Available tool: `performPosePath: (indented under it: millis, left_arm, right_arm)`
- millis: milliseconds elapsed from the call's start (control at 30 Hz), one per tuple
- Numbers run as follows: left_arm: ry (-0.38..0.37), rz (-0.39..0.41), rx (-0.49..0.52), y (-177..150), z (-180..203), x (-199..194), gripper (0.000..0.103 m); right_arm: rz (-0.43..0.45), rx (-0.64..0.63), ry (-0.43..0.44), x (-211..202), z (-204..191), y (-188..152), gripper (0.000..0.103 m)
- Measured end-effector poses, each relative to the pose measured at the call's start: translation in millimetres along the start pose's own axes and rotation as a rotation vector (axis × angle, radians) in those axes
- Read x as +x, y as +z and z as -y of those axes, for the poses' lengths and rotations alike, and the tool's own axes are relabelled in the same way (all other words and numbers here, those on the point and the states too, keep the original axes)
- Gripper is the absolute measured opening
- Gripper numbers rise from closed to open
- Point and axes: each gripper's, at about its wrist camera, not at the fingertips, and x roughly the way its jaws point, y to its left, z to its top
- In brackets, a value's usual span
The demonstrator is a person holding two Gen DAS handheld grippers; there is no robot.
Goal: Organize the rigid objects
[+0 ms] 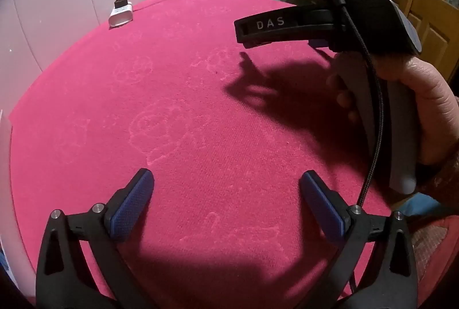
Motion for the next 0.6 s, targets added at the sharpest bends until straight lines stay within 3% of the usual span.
performPosePath:
  millis: [600]
  left_arm:
    - [-0.006, -0.001, -0.005, 0.0, -0.3, 0.0, 0.103]
  right_arm:
    - [0.009, 0.007, 0.011, -1.4, 0.4, -0.3, 0.103]
